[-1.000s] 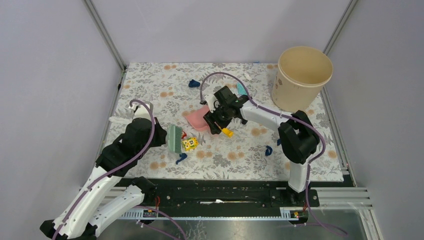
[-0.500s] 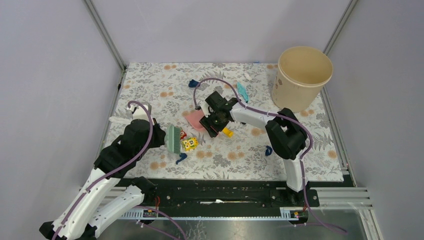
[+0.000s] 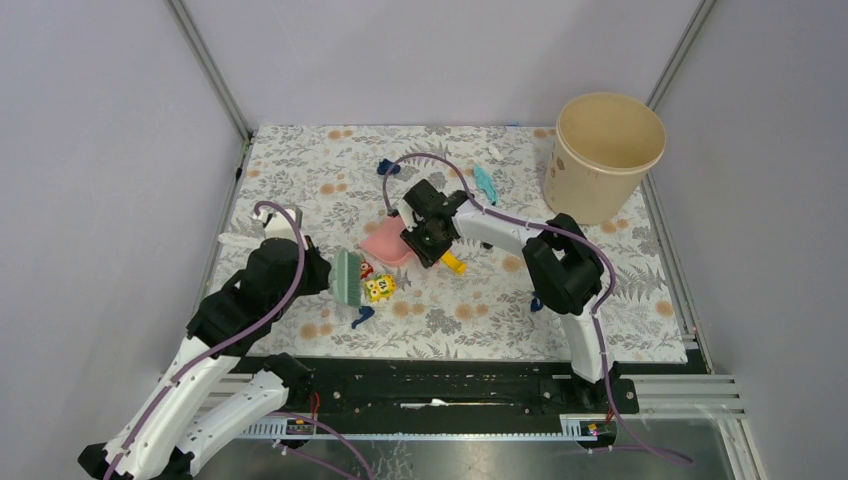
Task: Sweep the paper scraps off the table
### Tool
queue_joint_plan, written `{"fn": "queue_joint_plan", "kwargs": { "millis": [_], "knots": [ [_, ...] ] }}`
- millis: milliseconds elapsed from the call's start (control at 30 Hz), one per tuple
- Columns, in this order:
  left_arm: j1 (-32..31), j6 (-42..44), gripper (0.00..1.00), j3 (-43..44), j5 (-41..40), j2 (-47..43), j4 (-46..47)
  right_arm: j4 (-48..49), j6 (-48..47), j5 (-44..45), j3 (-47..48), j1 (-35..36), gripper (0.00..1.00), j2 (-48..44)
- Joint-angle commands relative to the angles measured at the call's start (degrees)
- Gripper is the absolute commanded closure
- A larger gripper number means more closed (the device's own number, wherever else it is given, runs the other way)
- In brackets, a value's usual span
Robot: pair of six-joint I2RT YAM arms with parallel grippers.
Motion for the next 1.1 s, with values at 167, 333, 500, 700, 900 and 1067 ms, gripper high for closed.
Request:
{"fn": "queue_joint_plan", "kwargs": {
  "millis": [167,333,500,700,900,1067],
  "knots": [
    [0.1,0.3,1.00,4.8,-0.8,-0.8,2.1,-4.1,-1.7,6.5,6.6,0.4,0.84,-6.0],
    [0.1,1.9,1.00,5.4,0.3,-0.8,2.3,-5.9,-4.6,5.7,4.1,-0.6,0.89,-12.1],
    [0.1,5.2,1.00,5.2,-0.2,-1.4,2.9,-10.7,-5.2,1.7,-1.0,-5.4,0.96,-19.7],
    [0.1,4.1,1.00,2.7,3.8,-1.7,8.3,-14.0,-7.1,4.5,-12.3,-13.7,1.00,-34.5],
    [0.1,-6.2,1.00,-5.4,13.0,0.1,26.5,-20.7,-12.7,7.3,-21.2,-24.9,1.00,-49.7],
    [-0.1,-16.4,1.00,-12.7,21.8,6.7,45.0,-22.1,-18.1,11.6,-30.8,-32.3,1.00,-62.7]
  ]
}}
